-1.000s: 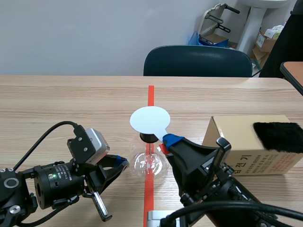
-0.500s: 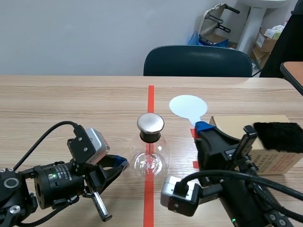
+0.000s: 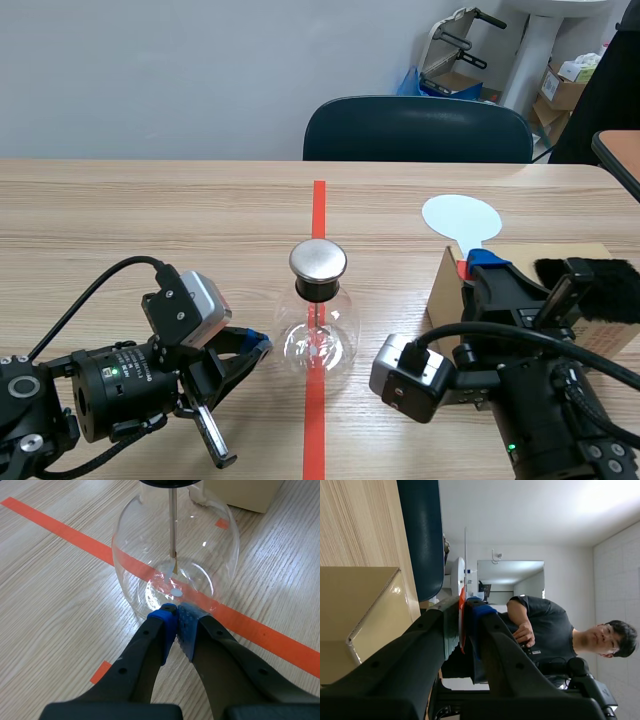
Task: Do the electroscope experiment
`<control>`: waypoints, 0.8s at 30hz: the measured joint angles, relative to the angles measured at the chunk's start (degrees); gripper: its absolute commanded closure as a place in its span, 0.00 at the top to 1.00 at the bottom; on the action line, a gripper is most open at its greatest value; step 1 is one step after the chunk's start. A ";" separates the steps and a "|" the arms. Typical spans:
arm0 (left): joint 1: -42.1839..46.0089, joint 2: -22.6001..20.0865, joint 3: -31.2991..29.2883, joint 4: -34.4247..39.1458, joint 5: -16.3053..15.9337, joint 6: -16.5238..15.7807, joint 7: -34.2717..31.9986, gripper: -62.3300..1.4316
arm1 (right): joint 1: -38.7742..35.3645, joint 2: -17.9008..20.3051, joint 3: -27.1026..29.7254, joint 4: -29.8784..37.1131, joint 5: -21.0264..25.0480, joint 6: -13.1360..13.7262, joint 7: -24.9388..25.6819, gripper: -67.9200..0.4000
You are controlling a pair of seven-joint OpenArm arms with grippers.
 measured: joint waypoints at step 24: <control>0.00 0.00 0.00 0.00 0.00 0.00 0.00 0.05 | 0.00 0.00 0.00 0.00 -0.20 0.00 25.14 0.03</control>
